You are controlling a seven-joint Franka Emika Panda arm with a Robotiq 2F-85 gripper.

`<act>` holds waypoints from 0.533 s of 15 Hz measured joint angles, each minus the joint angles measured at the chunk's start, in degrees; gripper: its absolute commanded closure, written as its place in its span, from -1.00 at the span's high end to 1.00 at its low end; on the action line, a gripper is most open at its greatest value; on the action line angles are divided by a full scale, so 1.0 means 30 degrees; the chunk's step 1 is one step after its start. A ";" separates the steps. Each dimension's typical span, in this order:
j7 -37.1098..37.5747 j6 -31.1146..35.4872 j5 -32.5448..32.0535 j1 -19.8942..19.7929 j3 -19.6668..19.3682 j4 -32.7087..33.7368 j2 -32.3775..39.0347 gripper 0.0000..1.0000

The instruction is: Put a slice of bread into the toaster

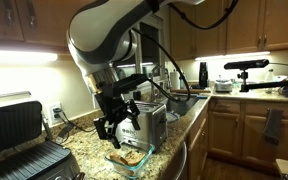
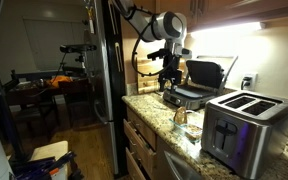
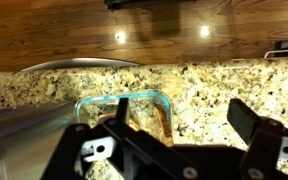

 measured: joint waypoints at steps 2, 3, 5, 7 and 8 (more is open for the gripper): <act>-0.0001 -0.0161 0.0000 0.0109 -0.0117 0.0576 0.0481 1.00; -0.0005 -0.0281 0.0000 0.0178 -0.0202 0.0885 0.0718 1.00; -0.0007 -0.0513 0.0000 0.0252 -0.0313 0.1463 0.1198 1.00; -0.0017 -0.0696 0.0000 0.0259 -0.0401 0.2063 0.1710 1.00; -0.0022 -0.0787 0.0000 0.0267 -0.0461 0.2357 0.1975 1.00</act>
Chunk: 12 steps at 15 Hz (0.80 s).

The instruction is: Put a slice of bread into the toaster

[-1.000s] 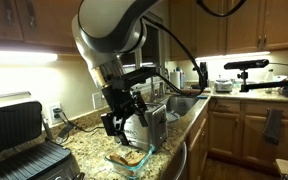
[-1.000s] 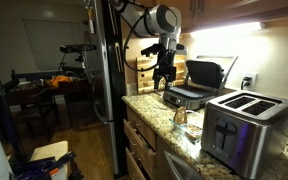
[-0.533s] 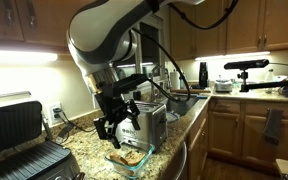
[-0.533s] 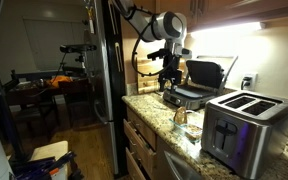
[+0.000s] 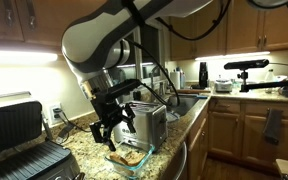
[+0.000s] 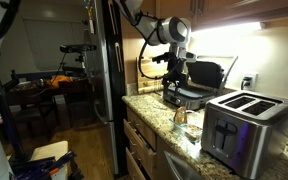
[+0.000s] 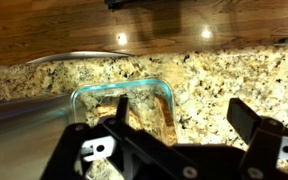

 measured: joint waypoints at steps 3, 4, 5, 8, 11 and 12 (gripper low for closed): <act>-0.0021 -0.0403 0.0000 0.0031 -0.0169 0.0943 0.0780 1.00; -0.0026 -0.0518 0.0000 0.0036 -0.0204 0.1204 0.1013 1.00; -0.0027 -0.0598 0.0001 0.0042 -0.0226 0.1457 0.1206 1.00; -0.0029 -0.0662 0.0001 0.0072 -0.0267 0.1724 0.1418 1.00; -0.0029 -0.0697 0.0001 0.0122 -0.0285 0.1782 0.1418 1.00; -0.0029 -0.0704 0.0001 0.0132 -0.0287 0.1785 0.1418 1.00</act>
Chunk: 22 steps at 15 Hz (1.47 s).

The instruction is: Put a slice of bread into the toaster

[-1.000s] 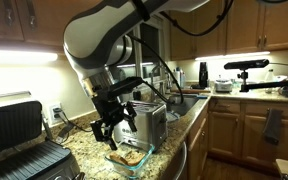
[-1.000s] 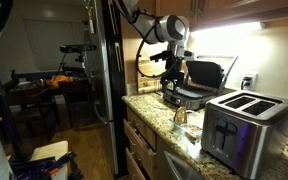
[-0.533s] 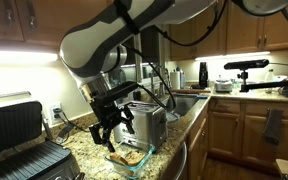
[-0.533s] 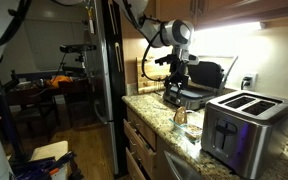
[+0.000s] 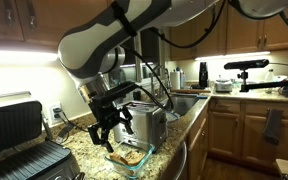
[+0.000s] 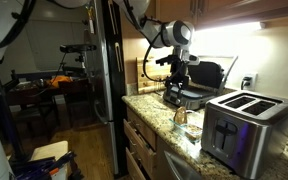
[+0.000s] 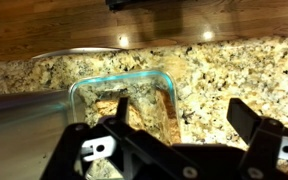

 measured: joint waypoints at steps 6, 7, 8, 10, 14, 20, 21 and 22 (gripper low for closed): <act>0.0000 -0.0025 0.0000 0.0004 -0.0014 0.0003 0.0000 1.00; 0.0000 -0.0012 0.0026 0.0004 -0.0019 0.0003 0.0001 1.00; -0.0001 0.0016 0.0033 0.0004 -0.0023 0.0003 0.0006 1.00; -0.0001 0.0043 0.0035 0.0004 -0.0037 0.0003 0.0029 1.00; -0.0001 0.0095 0.0036 0.0004 -0.0099 0.0004 0.0102 1.00; -0.0001 0.0172 0.0036 0.0004 -0.0274 0.0308 0.0613 1.00; -0.0001 0.0178 0.0036 0.0004 -0.0302 0.0378 0.0710 1.00; -0.0001 0.0179 0.0036 0.0004 -0.0326 0.0476 0.0827 1.00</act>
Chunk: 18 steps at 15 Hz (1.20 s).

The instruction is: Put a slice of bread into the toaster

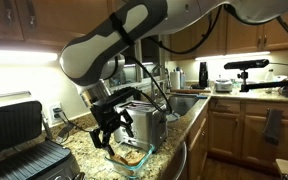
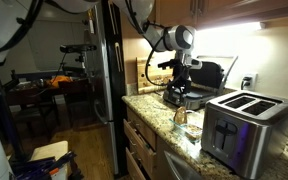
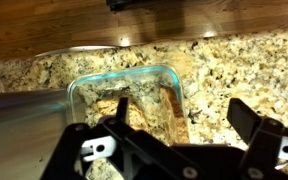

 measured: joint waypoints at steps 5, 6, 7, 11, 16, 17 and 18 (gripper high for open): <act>0.0000 0.0002 0.0000 0.0000 -0.0145 0.0575 0.0647 1.00; 0.0000 0.0002 0.0000 0.0000 -0.0176 0.0713 0.0792 1.00; 0.0000 0.0002 0.0000 0.0000 -0.0205 0.0869 0.0942 1.00; 0.0000 -0.0008 0.0002 0.0000 -0.0338 0.1610 0.1683 1.00; 0.0000 -0.0027 0.0022 0.0000 -0.0491 0.2419 0.2426 1.00; 0.0000 -0.0032 0.0027 0.0000 -0.0513 0.2559 0.2530 1.00; 0.0000 -0.0033 0.0031 0.0000 -0.0534 0.2688 0.2624 1.00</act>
